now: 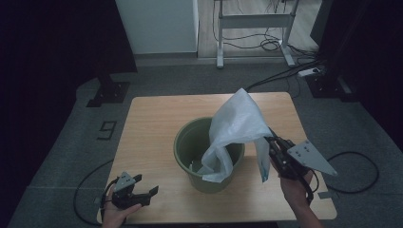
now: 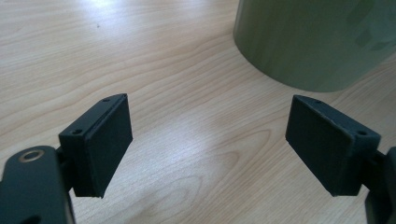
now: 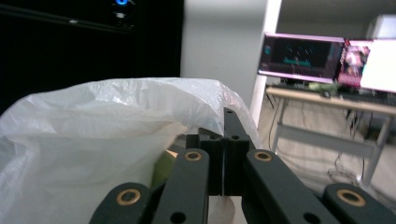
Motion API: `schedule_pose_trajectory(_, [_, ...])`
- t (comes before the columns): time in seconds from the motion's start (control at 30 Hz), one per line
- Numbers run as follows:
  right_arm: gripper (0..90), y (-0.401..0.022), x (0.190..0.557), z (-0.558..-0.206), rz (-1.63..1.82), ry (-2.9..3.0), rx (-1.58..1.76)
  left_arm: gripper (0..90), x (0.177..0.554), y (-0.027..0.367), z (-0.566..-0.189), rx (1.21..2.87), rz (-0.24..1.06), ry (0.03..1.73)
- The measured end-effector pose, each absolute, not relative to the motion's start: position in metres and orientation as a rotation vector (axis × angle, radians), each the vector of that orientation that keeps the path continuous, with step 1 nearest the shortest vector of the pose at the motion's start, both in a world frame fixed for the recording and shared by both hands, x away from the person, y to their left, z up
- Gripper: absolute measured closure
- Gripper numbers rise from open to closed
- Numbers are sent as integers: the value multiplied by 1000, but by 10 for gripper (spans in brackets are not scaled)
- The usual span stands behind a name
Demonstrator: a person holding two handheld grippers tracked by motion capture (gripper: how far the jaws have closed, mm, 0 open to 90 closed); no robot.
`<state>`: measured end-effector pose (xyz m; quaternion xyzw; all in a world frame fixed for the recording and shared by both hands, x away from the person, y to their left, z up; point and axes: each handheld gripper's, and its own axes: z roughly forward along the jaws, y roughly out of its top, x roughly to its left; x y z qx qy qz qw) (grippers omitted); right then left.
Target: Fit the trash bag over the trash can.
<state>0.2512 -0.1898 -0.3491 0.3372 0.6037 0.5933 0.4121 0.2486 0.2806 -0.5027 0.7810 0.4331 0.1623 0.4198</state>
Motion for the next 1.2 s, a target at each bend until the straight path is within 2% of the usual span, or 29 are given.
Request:
schedule_pose_trajectory(0.23, [887,-164,255,-357,1461,1603,800,152,242,274,-484,1913,426,1049])
schedule_pose_trajectory(0.7, [886,-177,257,-361,1456,1608,843,186,217,240,-427,1823,455,917])
schedule_pose_trajectory(1.2, [886,-151,252,-371,1436,1686,780,192,211,226,-413,1804,454,880])
